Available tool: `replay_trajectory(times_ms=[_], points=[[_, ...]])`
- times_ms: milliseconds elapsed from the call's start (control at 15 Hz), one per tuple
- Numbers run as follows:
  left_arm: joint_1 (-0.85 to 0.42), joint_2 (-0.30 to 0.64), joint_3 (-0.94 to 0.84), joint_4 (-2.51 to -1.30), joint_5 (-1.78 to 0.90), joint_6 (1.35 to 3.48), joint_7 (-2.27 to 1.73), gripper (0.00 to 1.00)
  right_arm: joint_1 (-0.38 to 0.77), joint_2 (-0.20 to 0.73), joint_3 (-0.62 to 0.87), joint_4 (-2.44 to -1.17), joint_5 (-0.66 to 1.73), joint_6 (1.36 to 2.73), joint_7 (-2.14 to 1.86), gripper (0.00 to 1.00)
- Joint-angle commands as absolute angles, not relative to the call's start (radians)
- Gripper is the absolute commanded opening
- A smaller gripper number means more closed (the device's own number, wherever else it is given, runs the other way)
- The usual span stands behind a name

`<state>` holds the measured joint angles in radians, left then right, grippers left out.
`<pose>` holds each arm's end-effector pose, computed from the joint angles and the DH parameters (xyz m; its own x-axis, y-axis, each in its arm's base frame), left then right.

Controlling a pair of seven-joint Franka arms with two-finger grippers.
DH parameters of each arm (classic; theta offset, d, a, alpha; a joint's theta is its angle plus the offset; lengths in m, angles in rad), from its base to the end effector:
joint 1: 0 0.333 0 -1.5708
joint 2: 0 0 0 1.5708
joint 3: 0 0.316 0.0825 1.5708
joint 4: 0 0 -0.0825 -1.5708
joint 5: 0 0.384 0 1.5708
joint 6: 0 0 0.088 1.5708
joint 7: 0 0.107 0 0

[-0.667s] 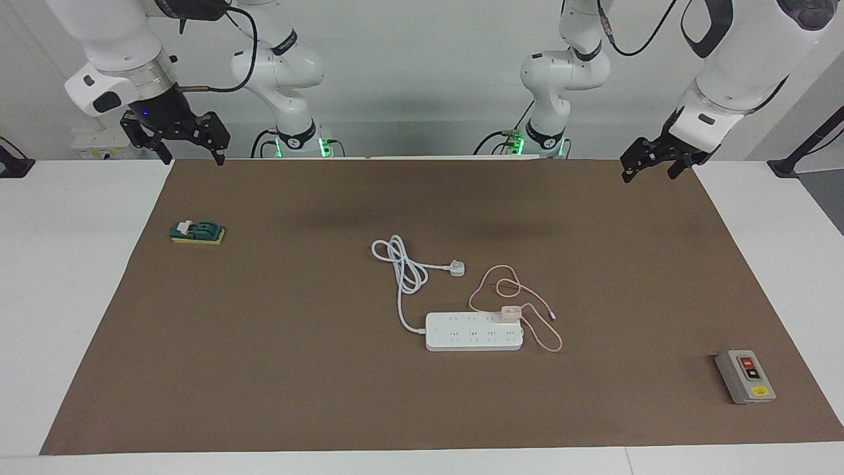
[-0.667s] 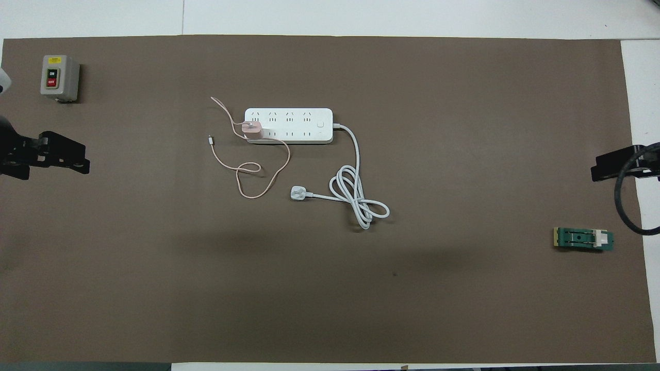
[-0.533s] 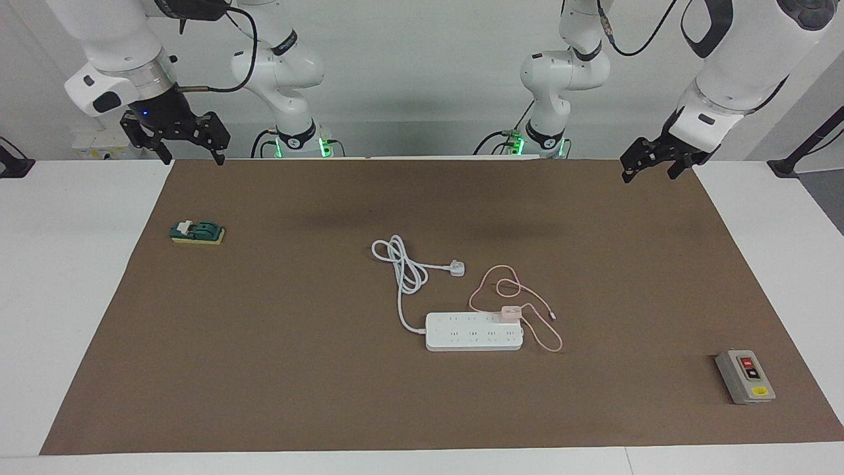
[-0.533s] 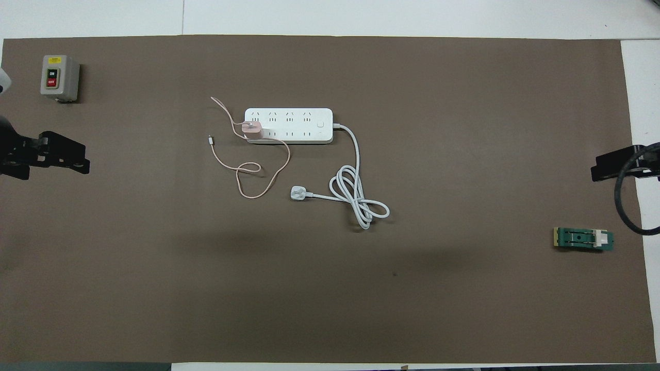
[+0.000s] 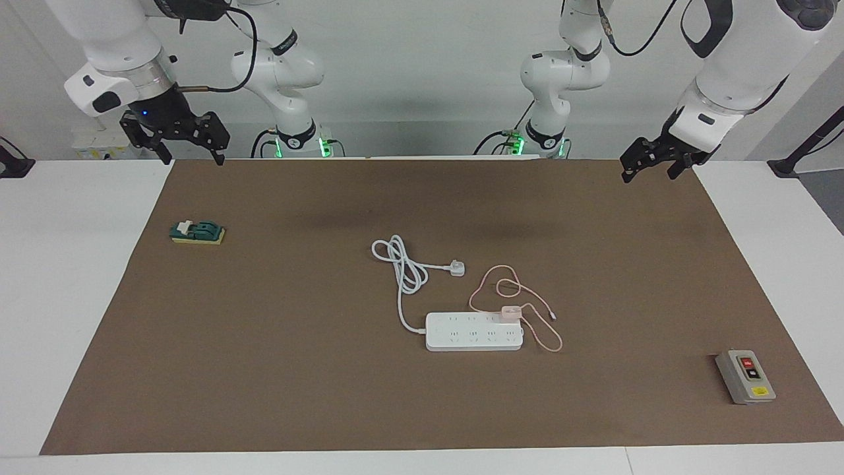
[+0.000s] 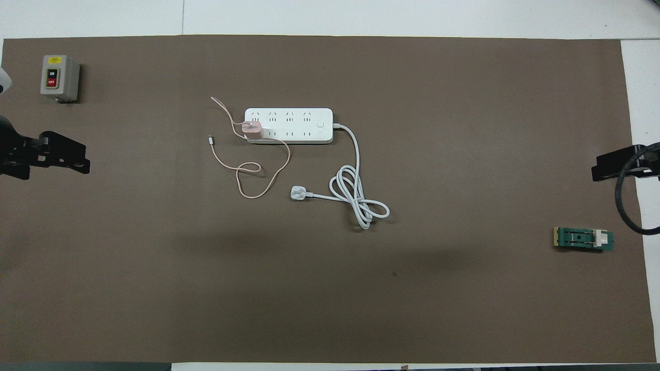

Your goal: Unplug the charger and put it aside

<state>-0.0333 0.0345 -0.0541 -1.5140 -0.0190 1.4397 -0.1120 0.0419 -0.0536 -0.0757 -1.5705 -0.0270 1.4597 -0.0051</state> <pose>0.5490 -0.0498 0.6211 0.9937 0.0225 -0.1102 0.0235 -0.9997 0.0086 0.5258 -0.0221 0.6441 0.9979 -0.0313 -0.0574 -0.0300 -0.9993 0.0226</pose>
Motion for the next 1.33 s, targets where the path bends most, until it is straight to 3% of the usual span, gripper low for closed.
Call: replay_trajectory(times_ms=[0,333,600,1267], points=[[-0.041,-0.017,-0.051,-1.546,-0.015,1.471,-0.222,1.00,0.018,-0.057,-0.069,-1.568,-0.015,1.451,-0.003,1.00],[-0.081,0.070,-0.058,-1.510,-0.037,1.489,-0.576,1.00,0.024,-0.060,-0.068,-1.589,0.012,1.491,-0.020,1.00],[-0.167,0.274,-0.054,-1.352,-0.037,1.552,-1.014,1.00,0.082,-0.020,-0.061,-1.652,0.077,1.622,0.125,1.00],[-0.285,0.517,-0.046,-1.290,-0.006,1.879,-1.753,1.00,0.374,0.342,-0.061,-1.574,0.397,2.000,1.034,1.00]])
